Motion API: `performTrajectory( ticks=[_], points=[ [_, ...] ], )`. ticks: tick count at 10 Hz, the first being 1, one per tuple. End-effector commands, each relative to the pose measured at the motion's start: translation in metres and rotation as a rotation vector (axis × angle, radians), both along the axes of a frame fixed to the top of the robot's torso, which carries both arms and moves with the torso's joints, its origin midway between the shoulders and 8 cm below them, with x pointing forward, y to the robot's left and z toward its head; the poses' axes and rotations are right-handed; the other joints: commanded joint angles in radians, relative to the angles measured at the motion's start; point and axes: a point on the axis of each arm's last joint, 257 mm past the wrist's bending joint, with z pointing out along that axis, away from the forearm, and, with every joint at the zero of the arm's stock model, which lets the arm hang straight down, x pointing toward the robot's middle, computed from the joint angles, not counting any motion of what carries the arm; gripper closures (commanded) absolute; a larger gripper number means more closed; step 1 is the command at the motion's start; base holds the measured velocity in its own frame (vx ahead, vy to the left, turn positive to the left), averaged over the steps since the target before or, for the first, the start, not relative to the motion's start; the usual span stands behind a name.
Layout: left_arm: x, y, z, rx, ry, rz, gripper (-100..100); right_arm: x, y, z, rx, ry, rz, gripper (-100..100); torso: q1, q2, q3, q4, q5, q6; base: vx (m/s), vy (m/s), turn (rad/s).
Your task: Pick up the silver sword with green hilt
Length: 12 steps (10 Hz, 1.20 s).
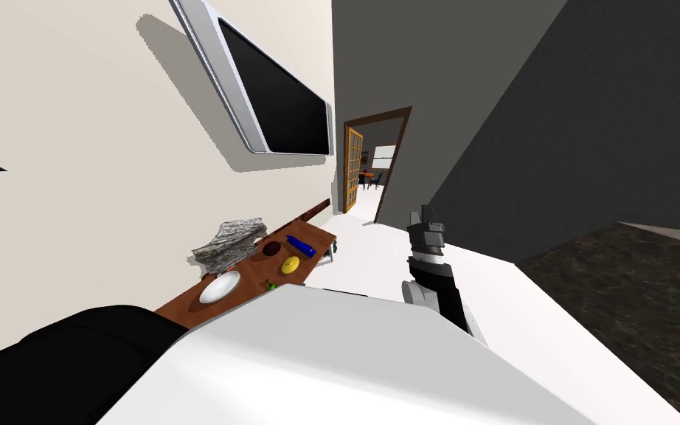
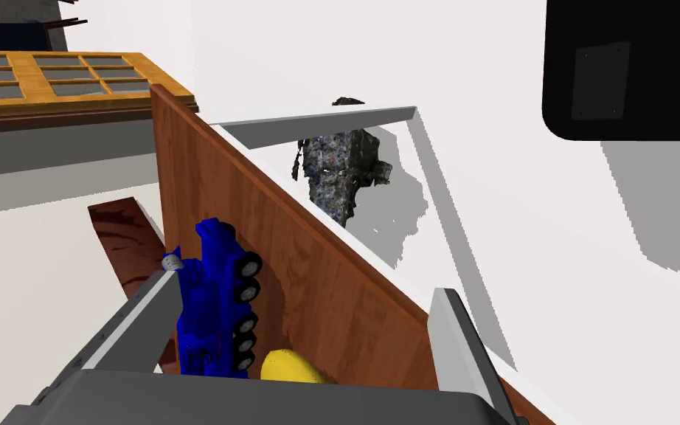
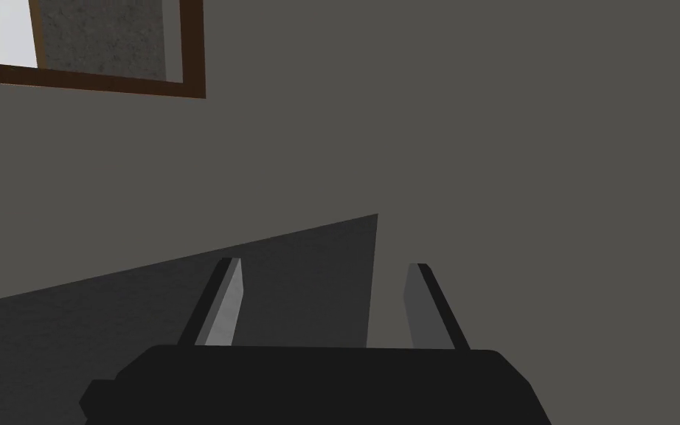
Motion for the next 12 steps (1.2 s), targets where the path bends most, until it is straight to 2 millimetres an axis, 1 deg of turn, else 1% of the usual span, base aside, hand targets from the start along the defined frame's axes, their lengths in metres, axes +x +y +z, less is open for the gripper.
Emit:
performTrajectory(
  ticks=[1, 2, 4, 5, 6, 7, 8, 9, 11, 12],
  points=[
    [-0.03, 0.014, -0.019, 0.017, 0.082, 0.017, -100, 0.0, 0.0, 0.0, 0.0, 0.0, 0.0, 0, 0.0, 0.0, 0.0, 0.0, 0.0, 0.0, 0.013, 0.009, -0.216],
    [-0.055, 0.028, -0.034, 0.032, 0.15, 0.034, -100, 0.0, 0.0, 0.0, 0.0, 0.0, 0.0, 0, 0.0, 0.0, 0.0, 0.0, 0.0, 0.001, 0.029, 0.033, -0.371],
    [-0.062, 0.033, -0.038, 0.042, 0.167, 0.039, -100, 0.0, 0.0, 0.0, 0.0, 0.0, 0.0, 0, 0.001, -0.001, 0.0, 0.0, 0.0, 0.0, 0.019, 0.025, -0.044],
    [-0.084, 0.045, -0.049, 0.054, 0.224, 0.054, -100, 0.0, 0.0, 0.0, 0.0, 0.0, 0.0, 0, 0.0, 0.0, 0.0, 0.0, 0.0, 0.0, 0.02, 0.01, -0.212],
    [-0.088, 0.048, -0.051, 0.06, 0.233, 0.057, -100, 0.0, 0.0, 0.0, 0.0, 0.0, 0.0, 0, 0.0, -0.001, 0.0, 0.0, 0.0, 0.001, 0.019, 0.021, -0.114],
    [-0.112, 0.061, -0.06, 0.077, 0.291, 0.075, -100, 0.0, 0.0, 0.0, 0.0, 0.0, 0.0, 0, 0.0, 0.0, 0.0, 0.0, 0.0, 0.0, 0.026, 0.031, -0.191],
    [-0.133, 0.073, -0.067, 0.092, 0.341, 0.091, -100, 0.0, 0.0, 0.0, 0.0, 0.0, 0.0, 0, 0.001, -0.001, 0.0, 0.0, 0.0, 0.001, 0.046, 0.048, -0.375],
    [-0.136, 0.076, -0.068, 0.097, 0.348, 0.093, -100, 0.0, 0.0, 0.0, 0.0, 0.0, 0.0, 0, 0.002, -0.002, -0.001, 0.0, 0.0, 0.001, 0.031, 0.046, -0.077],
    [-0.174, 0.1, -0.078, 0.131, 0.437, 0.127, -100, 0.0, 0.0, 0.0, 0.0, 0.0, 0.0, 0, 0.001, -0.001, -0.001, 0.0, 0.0, 0.0, 0.038, 0.036, -0.183],
    [-0.174, 0.1, -0.078, 0.131, 0.437, 0.127, -100, 0.0, 0.0, 0.0, 0.0, 0.0, 0.0, 0, 0.001, -0.002, -0.001, 0.0, 0.0, 0.0, 0.047, 0.044, -0.105]
  ],
)
